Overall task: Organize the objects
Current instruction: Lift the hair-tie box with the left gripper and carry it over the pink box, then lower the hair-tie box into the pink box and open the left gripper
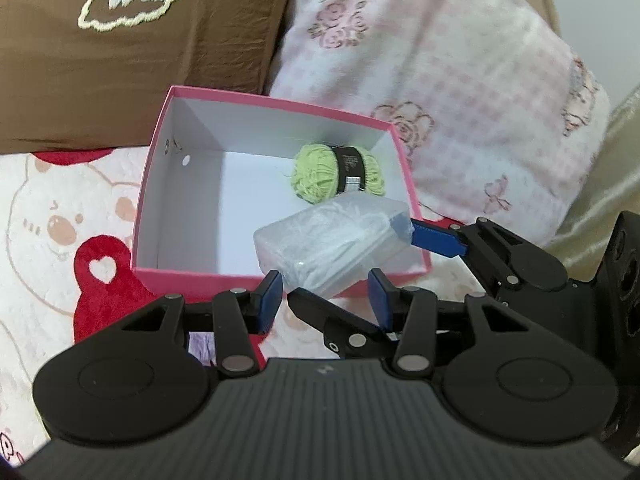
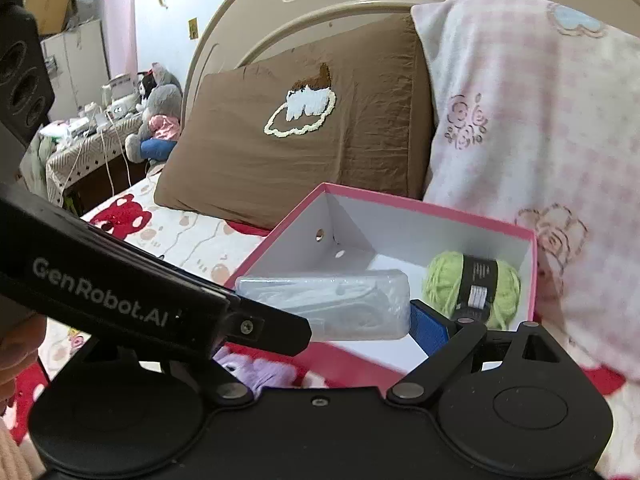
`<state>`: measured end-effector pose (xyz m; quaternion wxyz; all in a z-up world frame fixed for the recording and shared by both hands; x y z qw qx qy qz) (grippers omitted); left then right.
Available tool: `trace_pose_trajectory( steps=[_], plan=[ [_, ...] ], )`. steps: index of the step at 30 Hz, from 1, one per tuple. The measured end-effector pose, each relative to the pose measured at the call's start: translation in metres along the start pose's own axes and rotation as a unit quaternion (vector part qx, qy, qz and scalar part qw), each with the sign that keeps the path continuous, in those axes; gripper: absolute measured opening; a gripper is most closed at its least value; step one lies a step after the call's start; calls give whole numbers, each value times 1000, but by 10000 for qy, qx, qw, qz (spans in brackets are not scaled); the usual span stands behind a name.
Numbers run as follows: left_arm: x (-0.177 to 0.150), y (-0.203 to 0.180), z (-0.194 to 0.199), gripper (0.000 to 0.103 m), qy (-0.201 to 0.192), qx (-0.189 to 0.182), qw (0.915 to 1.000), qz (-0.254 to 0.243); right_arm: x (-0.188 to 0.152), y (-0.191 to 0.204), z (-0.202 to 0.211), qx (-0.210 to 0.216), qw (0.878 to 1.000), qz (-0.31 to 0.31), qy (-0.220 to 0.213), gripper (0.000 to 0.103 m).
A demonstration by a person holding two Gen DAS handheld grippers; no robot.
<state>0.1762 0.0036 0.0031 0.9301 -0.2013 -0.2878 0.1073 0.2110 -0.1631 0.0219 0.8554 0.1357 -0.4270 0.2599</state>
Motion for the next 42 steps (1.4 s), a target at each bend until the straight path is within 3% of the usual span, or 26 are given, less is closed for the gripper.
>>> trace_pose_trajectory(
  steps=[14, 19, 23, 37, 42],
  plan=[
    [59, 38, -90, 44, 566, 355, 9974, 259, 7, -55, -93, 459, 9981, 47, 415, 94],
    [58, 60, -113, 44, 732, 240, 9943, 736, 6, -59, -127, 649, 9931, 347, 918, 94],
    [59, 68, -128, 44, 793, 236, 9939, 734, 3, -61, -144, 700, 9880, 450, 1305, 94],
    [55, 75, -143, 43, 1016, 311, 9924, 614, -10, -74, -159, 1131, 9738, 28, 1972, 94],
    [59, 78, -147, 43, 834, 434, 9940, 566, -8, -78, -158, 974, 9756, -165, 1960, 80]
  ],
)
Point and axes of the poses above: each gripper's, at about its wrist camera, not at the fingertips, and z roughly against the way its jaws point, y to its left, x to its top, the point moved 3 cm from there along -z, roughly the way its jaws point, and after that the axes turned 6 degrees about z, right-handed, at the moved point
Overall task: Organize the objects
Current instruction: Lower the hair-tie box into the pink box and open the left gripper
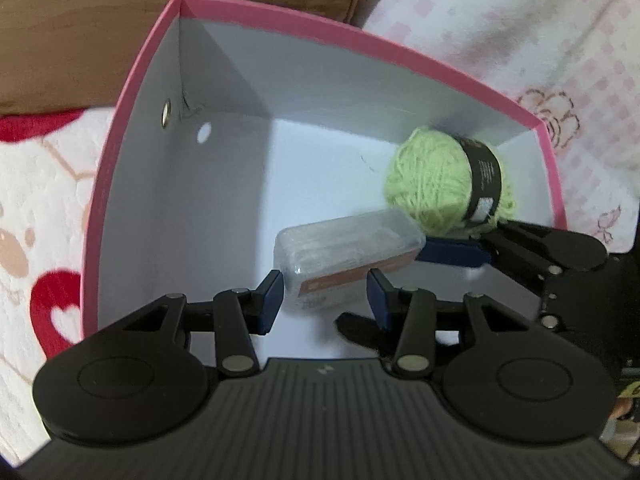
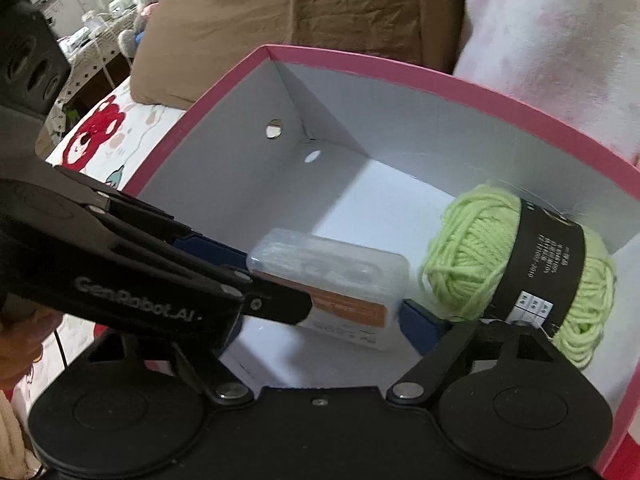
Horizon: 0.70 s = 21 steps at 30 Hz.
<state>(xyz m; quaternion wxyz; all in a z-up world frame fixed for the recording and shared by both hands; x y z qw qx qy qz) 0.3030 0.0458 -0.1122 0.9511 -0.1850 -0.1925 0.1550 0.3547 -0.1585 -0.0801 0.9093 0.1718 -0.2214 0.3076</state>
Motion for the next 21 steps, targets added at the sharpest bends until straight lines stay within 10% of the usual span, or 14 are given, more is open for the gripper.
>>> trace_pose_trajectory(
  steps=[7, 21],
  plan=[
    [15, -5, -12, 43, -181, 140, 9997, -111, 6, -18, -5, -422, 9986, -301, 47, 48],
    [4, -3, -7, 50, -299, 373, 9988, -54, -3, -15, -3, -470, 9979, -450, -75, 47]
  ],
)
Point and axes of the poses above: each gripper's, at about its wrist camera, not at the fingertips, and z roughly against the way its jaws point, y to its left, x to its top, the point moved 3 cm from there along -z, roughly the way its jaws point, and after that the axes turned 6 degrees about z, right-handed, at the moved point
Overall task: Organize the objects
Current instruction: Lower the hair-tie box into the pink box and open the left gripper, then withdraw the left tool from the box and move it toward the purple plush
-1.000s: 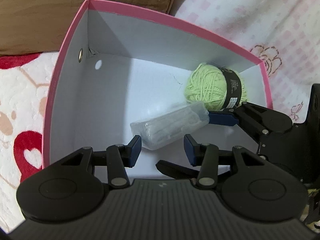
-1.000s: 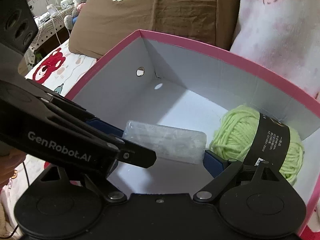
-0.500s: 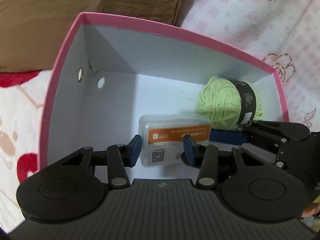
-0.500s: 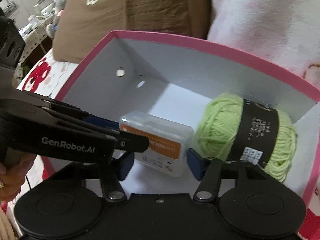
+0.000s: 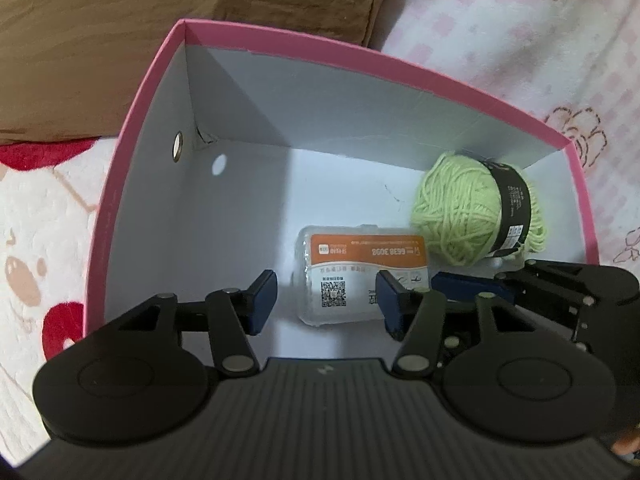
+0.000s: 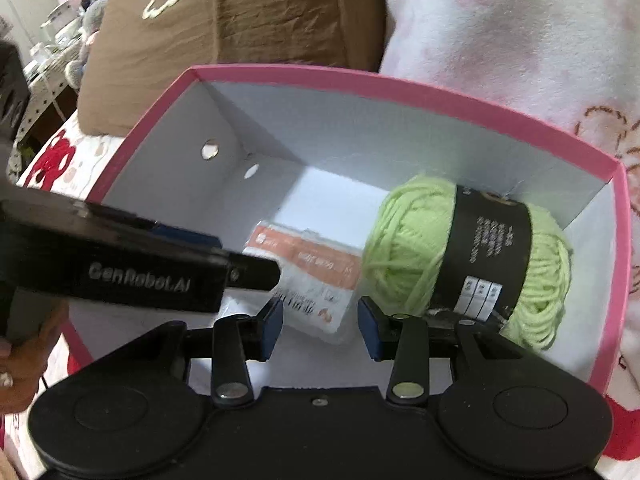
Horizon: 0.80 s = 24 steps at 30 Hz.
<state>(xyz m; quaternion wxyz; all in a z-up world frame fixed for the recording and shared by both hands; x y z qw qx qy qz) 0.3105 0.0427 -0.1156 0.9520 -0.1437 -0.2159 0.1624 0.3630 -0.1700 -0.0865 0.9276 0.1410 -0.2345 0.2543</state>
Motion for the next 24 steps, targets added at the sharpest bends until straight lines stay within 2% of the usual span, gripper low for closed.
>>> trace_pose_trajectory(
  steps=[2, 5, 7, 11, 16, 21, 24],
  plan=[
    [-2, -1, -3, 42, 93, -56, 9999, 29, -3, 5, -1, 14, 9999, 142, 11, 46],
    [-2, -4, -3, 37, -50, 32, 10000, -13, -4, 9, -1, -158, 9996, 243, -50, 41],
    [0, -4, -3, 36, -105, -1, 9999, 49, -2, 7, -2, -327, 9993, 150, -139, 38],
    [3, -6, -2, 36, -249, 58, 9997, 40, 2, 2, -3, -350, 9992, -60, -184, 38],
    [-1, -9, 0, 37, -307, 99, 9995, 5, -1, 6, -2, -470, 9986, 47, -255, 38],
    [-8, -11, 16, 41, -460, 160, 9988, 20, -6, 7, 15, -574, 9967, 105, -563, 39],
    [-12, -15, 33, 41, -436, -7, 9990, -13, -12, 9, 33, -503, 9960, 115, -730, 39]
  ],
)
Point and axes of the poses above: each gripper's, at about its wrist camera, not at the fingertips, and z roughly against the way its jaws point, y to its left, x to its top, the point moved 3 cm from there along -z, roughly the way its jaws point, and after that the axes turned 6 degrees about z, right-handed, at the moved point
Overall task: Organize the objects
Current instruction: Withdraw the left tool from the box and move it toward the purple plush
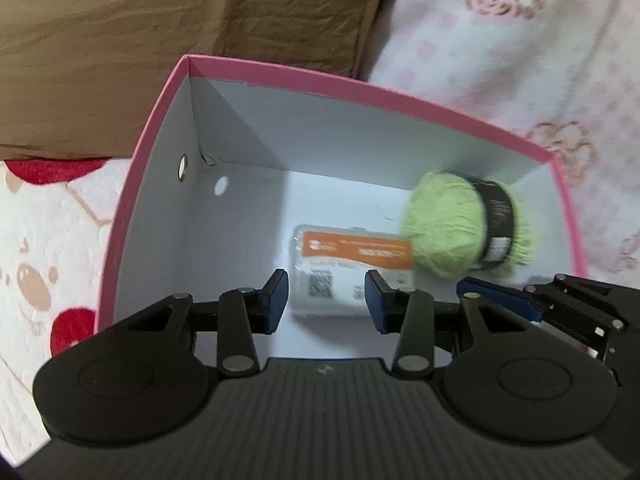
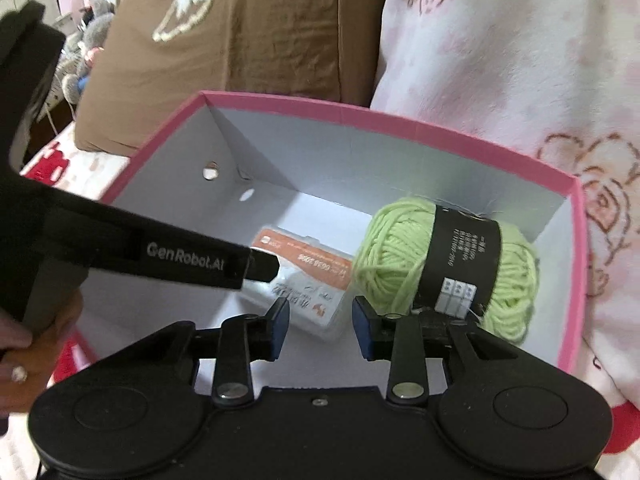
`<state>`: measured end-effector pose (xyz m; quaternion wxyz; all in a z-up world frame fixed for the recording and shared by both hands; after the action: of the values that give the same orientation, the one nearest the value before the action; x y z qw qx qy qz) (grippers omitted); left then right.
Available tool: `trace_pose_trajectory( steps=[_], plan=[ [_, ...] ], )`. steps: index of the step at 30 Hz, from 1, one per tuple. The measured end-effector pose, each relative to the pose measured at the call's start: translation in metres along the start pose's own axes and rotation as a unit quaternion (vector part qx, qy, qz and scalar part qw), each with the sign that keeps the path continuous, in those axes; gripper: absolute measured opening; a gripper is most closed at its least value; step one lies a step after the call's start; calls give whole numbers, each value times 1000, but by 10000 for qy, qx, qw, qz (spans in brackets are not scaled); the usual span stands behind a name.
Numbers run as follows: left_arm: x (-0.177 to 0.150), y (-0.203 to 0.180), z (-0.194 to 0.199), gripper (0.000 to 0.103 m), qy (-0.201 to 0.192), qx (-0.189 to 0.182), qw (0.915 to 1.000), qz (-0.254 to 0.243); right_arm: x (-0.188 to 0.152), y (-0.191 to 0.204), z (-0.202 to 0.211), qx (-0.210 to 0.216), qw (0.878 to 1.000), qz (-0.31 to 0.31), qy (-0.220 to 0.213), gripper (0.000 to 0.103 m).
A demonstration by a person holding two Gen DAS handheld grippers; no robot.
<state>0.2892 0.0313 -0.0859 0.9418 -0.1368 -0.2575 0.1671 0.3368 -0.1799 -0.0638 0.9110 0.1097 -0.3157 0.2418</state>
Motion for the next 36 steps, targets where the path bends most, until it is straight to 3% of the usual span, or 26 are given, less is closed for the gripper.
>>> trace_pose_trajectory(
  steps=[10, 20, 24, 29, 36],
  plan=[
    [-12, -16, 82, 41, -37, -104, 9988, -483, -2, 14, 74, 194, 9989, -27, -419, 46],
    [-34, -35, 119, 47, 1, -109, 9969, -778, -6, 37, 131, 59, 9978, 201, -630, 58],
    [-43, -37, 137, 49, 235, -313, 9967, -712, -8, 43, 149, 21, 9971, 263, -709, 63],
    [-53, -38, 156, 55, 221, -320, 9966, -721, -16, 50, 171, -111, 9962, 367, -785, 69],
    [-71, -42, 189, 57, 143, -398, 9950, -905, -34, 66, 201, -262, 9960, 582, -628, 79]
  ],
)
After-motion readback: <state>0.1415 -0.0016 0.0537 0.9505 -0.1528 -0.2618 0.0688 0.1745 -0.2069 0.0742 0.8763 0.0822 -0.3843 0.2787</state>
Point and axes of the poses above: each gripper's, at about its wrist camera, not at the fingertips, and z roughly against the way its jaws point, y to its left, x to its top, the point moved 3 cm from there along -z, roughly the way its jaws point, and after that the axes turned 6 degrees about z, right-handed, at the moved point
